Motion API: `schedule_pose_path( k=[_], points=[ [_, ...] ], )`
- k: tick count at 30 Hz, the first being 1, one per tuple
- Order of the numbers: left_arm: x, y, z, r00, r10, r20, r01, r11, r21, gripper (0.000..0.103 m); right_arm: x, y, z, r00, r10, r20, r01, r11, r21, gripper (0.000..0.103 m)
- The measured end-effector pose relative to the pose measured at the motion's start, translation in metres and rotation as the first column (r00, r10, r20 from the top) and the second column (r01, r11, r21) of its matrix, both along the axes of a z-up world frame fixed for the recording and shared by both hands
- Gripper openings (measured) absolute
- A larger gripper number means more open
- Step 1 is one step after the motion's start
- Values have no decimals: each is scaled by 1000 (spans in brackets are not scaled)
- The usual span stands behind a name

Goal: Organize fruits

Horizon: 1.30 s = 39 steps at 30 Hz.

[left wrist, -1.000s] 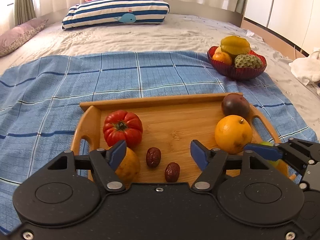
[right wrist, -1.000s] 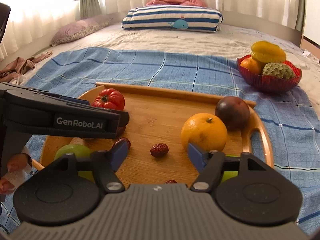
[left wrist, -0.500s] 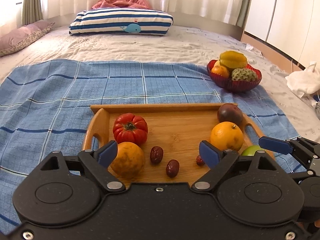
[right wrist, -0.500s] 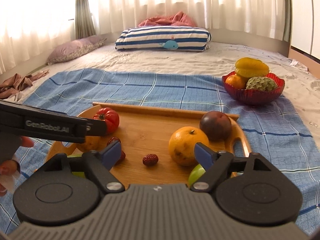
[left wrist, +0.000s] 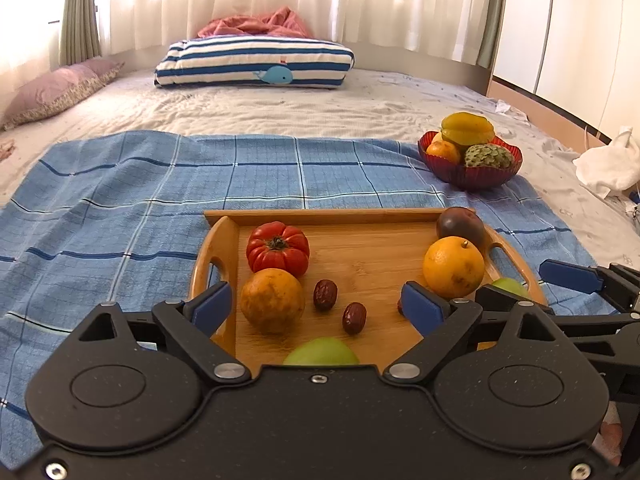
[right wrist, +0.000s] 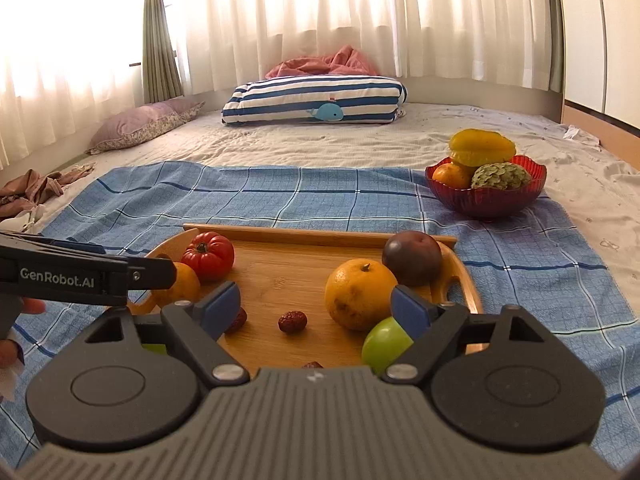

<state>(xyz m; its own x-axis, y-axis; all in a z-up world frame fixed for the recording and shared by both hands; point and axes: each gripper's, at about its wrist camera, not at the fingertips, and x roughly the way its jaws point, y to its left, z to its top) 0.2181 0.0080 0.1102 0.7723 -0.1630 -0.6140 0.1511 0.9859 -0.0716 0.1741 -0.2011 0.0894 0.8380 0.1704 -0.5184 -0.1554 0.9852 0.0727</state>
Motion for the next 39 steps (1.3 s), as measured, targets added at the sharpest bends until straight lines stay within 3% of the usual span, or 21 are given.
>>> schedule_pose_path(
  k=[19,23,39],
  points=[
    [-68,-5,-23,998,13,63,-16,999,52,93,-47,-6,-16,998,-28,60,30,999,-23,93],
    [-81,-4,-32,998,20,63,-22,999,32,98,-60,-2,-21,997,-26,76,29,999,-46,94],
    [-124,-4,-77,998,34,51,-36,999,40,98,-99,-1,-53,998,-42,46,46,996,-77,99]
  ],
)
